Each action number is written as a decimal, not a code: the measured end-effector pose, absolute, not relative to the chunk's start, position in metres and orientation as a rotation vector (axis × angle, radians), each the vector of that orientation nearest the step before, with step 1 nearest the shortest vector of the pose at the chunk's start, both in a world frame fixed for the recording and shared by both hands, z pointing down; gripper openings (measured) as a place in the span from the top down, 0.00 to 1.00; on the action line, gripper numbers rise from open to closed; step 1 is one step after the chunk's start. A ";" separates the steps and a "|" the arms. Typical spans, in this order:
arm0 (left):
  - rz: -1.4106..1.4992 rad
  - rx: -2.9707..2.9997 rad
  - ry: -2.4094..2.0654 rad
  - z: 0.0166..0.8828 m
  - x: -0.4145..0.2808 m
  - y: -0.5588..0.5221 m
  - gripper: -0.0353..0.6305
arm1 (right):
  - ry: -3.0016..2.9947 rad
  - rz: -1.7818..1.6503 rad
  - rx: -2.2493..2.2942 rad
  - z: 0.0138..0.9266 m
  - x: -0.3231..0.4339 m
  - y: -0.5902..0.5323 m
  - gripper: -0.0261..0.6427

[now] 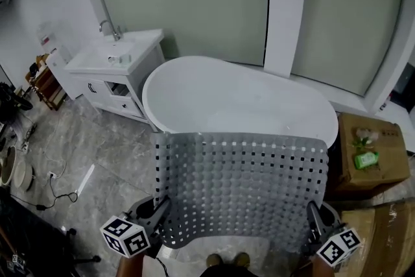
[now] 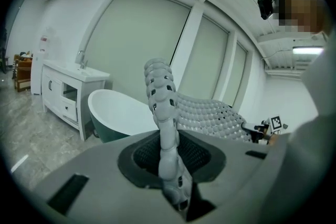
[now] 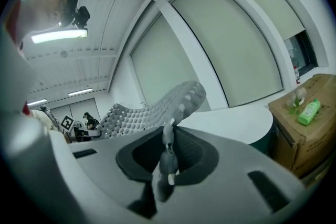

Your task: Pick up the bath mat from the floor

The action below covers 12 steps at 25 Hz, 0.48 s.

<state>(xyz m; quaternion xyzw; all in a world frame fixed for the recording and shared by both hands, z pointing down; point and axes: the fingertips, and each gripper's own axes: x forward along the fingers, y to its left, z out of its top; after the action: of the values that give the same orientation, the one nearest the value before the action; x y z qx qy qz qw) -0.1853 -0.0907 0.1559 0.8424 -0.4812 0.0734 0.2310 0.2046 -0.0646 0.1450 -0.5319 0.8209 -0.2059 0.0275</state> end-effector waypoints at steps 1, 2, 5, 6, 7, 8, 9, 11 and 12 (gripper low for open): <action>0.200 2.322 -1.333 0.146 -0.185 -0.089 0.83 | 2.529 -0.624 -1.633 0.138 0.207 -0.061 0.89; 0.190 2.333 -1.338 0.139 -0.185 -0.087 0.83 | 2.523 -0.613 -1.624 0.131 0.209 -0.057 0.89; 0.151 2.376 -1.341 0.119 -0.183 -0.083 0.83 | 2.504 -0.575 -1.602 0.111 0.217 -0.050 0.89; 0.153 2.383 -1.347 0.109 -0.181 -0.082 0.83 | 2.500 -0.563 -1.596 0.105 0.218 -0.049 0.89; 0.154 2.390 -1.350 0.101 -0.180 -0.081 0.83 | 2.498 -0.552 -1.592 0.100 0.219 -0.047 0.89; 0.154 2.399 -1.350 0.095 -0.179 -0.080 0.83 | 2.497 -0.541 -1.588 0.096 0.220 -0.046 0.89; 0.152 2.410 -1.347 0.090 -0.179 -0.078 0.83 | 2.497 -0.529 -1.586 0.091 0.221 -0.044 0.89; 0.147 2.432 -1.340 0.083 -0.178 -0.075 0.83 | 2.498 -0.507 -1.584 0.084 0.222 -0.040 0.89; 0.144 2.440 -1.337 0.080 -0.179 -0.074 0.83 | 2.499 -0.497 -1.583 0.080 0.223 -0.038 0.89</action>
<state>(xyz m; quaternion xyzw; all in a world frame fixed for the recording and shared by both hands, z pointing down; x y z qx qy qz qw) -0.1788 -0.0735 0.0799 0.8621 -0.4722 0.0508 0.1769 0.2226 -0.0381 0.0802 -0.5266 0.8309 -0.1654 0.0709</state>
